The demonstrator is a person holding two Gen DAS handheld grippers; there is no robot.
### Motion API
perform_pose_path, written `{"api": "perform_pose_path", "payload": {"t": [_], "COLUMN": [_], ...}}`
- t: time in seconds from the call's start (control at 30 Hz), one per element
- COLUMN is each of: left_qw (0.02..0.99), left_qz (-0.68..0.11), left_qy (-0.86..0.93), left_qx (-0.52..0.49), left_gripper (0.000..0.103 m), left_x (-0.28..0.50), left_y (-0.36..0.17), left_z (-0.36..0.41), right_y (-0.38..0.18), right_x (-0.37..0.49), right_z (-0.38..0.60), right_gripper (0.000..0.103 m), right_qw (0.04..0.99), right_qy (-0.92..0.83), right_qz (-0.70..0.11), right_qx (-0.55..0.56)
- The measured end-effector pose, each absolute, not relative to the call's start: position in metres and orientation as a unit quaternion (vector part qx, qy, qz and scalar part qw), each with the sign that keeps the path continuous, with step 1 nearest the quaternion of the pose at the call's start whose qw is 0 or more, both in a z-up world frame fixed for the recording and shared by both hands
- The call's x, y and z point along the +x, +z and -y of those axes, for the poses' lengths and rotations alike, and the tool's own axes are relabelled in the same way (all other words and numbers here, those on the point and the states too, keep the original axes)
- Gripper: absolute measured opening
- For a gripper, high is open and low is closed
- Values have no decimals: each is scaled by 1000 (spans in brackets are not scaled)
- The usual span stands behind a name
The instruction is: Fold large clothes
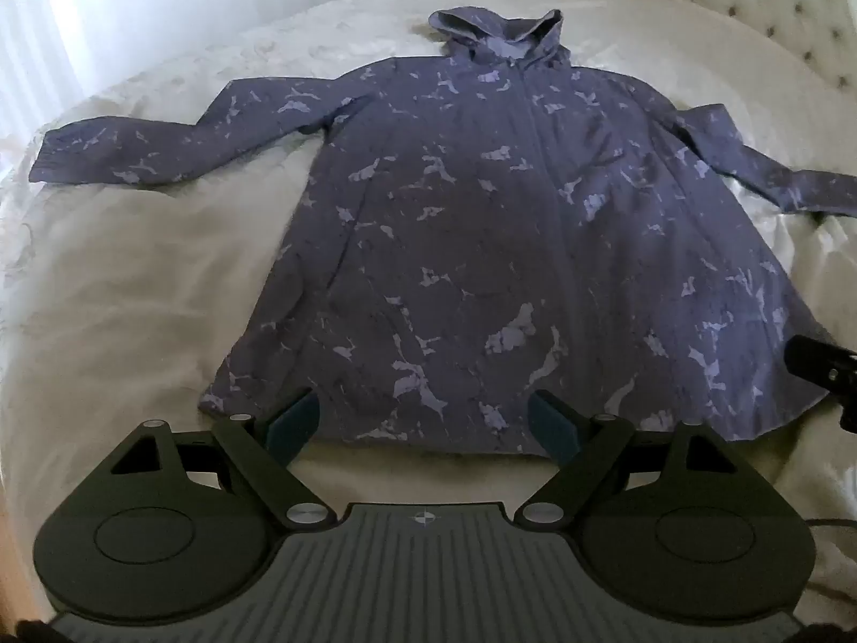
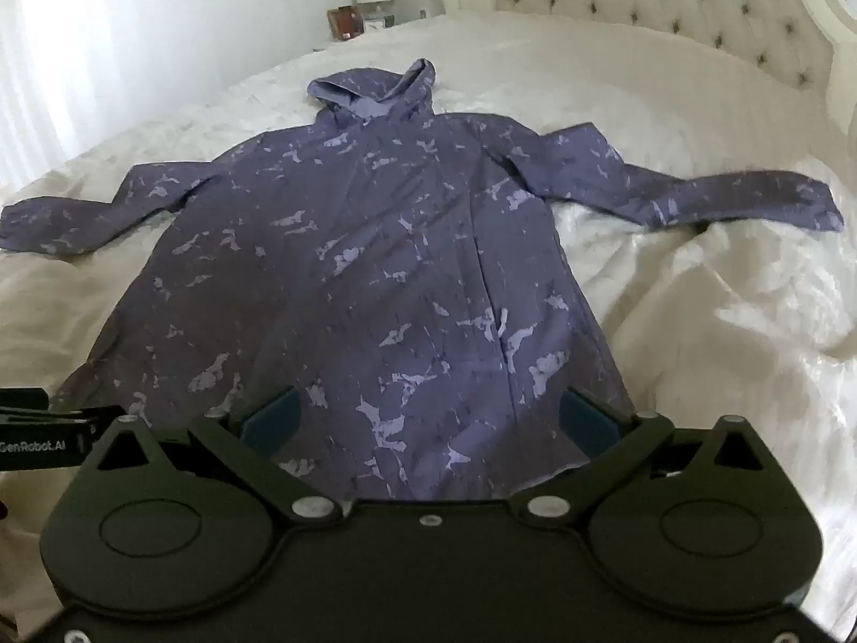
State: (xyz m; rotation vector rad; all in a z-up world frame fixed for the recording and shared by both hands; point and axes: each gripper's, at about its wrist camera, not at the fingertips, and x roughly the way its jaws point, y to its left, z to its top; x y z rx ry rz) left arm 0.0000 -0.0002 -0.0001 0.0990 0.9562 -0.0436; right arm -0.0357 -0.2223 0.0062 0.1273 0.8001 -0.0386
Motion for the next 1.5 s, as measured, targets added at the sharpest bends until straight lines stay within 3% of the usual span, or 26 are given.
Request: {"api": "perform_pose_path", "payload": {"t": [1.5], "left_qw": [871], "left_qz": [-489], "left_qy": [-25], "left_qx": [46], "left_gripper": [85], "left_x": [4], "left_y": [-19], "left_z": [4], "right_y": [-16], "right_x": [-22], "right_z": [227], "right_gripper": [102], "right_qw": [890], "right_qy": [-32], "right_qz": [-449], "right_qx": [74]}}
